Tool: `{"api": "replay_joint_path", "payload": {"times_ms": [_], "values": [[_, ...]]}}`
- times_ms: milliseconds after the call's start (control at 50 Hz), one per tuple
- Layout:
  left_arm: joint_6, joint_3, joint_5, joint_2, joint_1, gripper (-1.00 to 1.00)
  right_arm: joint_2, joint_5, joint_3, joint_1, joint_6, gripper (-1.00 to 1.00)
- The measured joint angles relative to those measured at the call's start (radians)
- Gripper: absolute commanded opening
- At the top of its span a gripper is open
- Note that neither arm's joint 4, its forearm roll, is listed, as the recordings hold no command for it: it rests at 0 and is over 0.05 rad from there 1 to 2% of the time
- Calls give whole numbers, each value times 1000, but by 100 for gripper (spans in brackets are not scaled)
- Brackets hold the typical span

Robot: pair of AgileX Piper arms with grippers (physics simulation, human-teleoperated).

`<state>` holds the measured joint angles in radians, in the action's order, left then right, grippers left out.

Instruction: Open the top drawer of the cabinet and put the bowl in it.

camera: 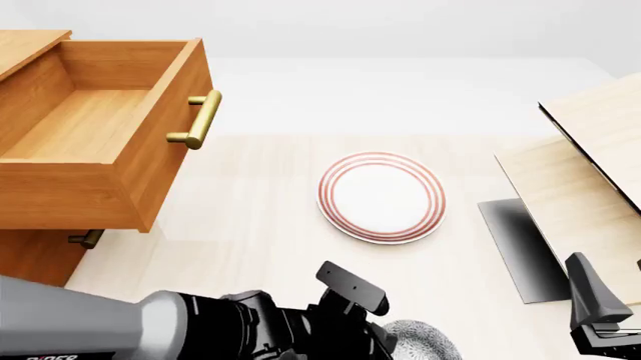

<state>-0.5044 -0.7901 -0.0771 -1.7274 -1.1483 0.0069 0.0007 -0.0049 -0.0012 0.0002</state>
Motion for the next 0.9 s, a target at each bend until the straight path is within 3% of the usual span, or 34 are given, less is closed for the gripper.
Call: {"api": "replay_joint_path", "payload": {"times_ms": [900], "values": [[88,-93,261,204,89,-100,0,0,0,0,0,100]]}}
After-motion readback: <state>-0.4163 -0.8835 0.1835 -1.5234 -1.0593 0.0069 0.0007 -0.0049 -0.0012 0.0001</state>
